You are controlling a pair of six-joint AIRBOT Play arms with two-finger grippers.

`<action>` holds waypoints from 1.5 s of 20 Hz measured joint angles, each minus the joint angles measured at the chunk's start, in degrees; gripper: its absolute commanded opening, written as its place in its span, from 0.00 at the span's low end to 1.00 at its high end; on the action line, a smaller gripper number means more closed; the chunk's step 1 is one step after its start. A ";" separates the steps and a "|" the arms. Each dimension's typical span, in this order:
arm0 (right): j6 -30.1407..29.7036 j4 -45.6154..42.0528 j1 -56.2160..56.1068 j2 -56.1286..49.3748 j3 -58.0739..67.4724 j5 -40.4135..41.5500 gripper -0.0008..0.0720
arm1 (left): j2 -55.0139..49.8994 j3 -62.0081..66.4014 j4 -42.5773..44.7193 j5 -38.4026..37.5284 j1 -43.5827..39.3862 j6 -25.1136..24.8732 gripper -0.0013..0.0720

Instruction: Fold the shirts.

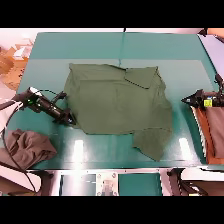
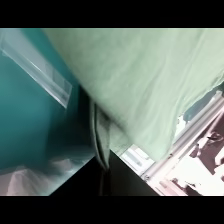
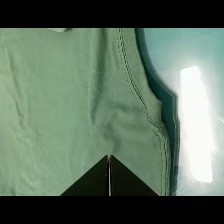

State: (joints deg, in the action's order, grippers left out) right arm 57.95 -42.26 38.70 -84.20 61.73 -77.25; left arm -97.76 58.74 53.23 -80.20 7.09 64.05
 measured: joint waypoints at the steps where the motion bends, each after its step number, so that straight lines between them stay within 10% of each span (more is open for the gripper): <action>1: 0.00 -0.20 0.00 0.00 0.00 -0.13 0.04 | 2.14 0.09 2.45 1.81 0.02 -0.07 0.05; 11: 2.64 -4.98 4.55 4.07 -7.02 0.63 0.04 | 15.82 -4.90 9.53 7.13 1.90 2.67 0.05; 12: 3.15 -5.90 6.01 5.46 -8.72 1.25 0.09 | 16.02 -6.01 9.66 7.87 2.10 2.67 0.05; 14: 3.89 -7.67 7.93 7.58 -12.46 1.92 0.53 | 16.44 -7.48 8.96 9.01 2.03 2.56 0.05; 15: 4.09 -8.61 8.52 8.24 -14.64 2.54 0.55 | 16.50 -7.91 8.92 9.79 2.12 2.56 0.05; 30: 2.67 -8.11 -0.83 1.49 -27.30 3.19 0.48 | 16.76 -8.98 1.92 13.27 2.16 2.36 0.05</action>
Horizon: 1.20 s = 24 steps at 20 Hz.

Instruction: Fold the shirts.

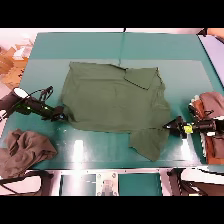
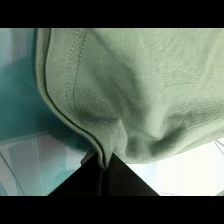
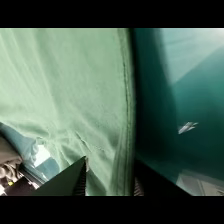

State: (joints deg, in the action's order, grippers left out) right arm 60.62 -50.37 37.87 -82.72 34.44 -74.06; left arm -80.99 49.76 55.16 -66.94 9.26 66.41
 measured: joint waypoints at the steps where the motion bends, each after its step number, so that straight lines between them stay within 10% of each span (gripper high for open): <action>1: -0.35 -0.02 -0.26 -0.17 -0.02 -0.11 0.34 | 0.00 0.00 -0.02 0.00 0.00 0.00 0.05; 3: -0.76 -1.70 -0.55 -0.37 -0.07 1.01 0.04 | 0.00 0.00 -0.09 -0.11 0.00 0.00 0.05; 14: -4.83 22.69 -3.87 13.75 29.03 -3.74 0.04 | 15.65 22.75 -9.38 -4.76 0.00 -2.23 0.05; 24: -0.24 34.07 3.93 34.80 71.63 12.13 0.04 | 35.45 62.82 -12.74 7.50 0.00 0.37 0.05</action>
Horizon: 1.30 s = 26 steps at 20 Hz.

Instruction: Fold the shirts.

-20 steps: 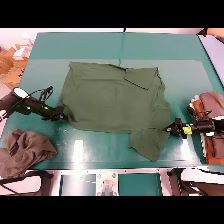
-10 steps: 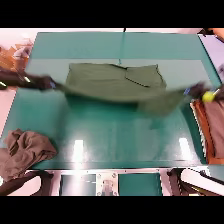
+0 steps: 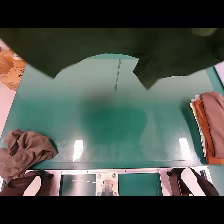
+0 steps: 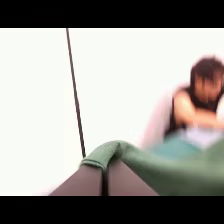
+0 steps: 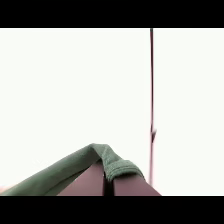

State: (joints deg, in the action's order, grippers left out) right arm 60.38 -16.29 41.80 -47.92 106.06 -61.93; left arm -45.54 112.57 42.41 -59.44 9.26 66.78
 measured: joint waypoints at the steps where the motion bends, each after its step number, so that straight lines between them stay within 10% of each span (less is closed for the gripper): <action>1: 0.13 -0.61 0.37 1.03 1.01 0.83 0.04 | 0.76 1.44 0.04 0.31 -0.02 1.36 0.05; 11: 0.31 -8.81 -4.22 2.89 -16.31 0.63 0.04 | -3.10 -10.97 16.68 -5.60 -0.04 14.12 0.05; 18: -6.88 -9.49 -20.06 -11.26 -46.45 18.16 0.04 | -21.29 -35.36 9.92 0.57 -4.07 3.96 0.05; 26: -6.86 -9.20 -23.65 -44.48 -33.29 25.09 0.04 | -44.83 -36.59 2.56 19.74 -5.73 0.07 0.05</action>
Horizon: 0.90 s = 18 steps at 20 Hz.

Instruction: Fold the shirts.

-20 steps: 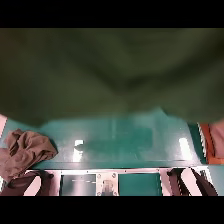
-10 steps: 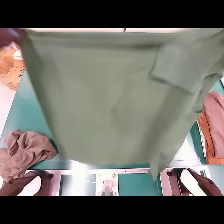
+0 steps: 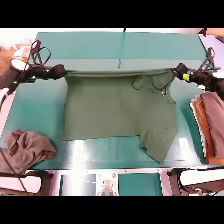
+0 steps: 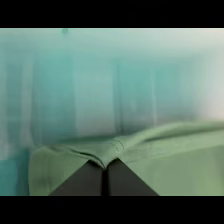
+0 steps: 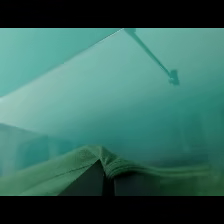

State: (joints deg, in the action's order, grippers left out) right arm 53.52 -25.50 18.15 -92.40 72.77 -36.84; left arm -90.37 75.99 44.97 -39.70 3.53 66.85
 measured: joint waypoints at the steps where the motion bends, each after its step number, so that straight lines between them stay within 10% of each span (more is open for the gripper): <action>1: 0.44 0.02 -0.09 -2.69 3.30 -0.42 0.04 | -1.64 1.38 -0.52 1.09 -0.04 -0.13 0.05; 18: 4.83 -10.29 0.94 -11.72 18.16 -10.12 0.04 | -5.79 7.82 1.55 -0.28 -0.09 -0.33 0.05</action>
State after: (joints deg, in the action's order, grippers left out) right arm 58.35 -35.79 19.09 -104.12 90.94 -46.96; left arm -96.16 83.81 46.52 -39.99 3.44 66.52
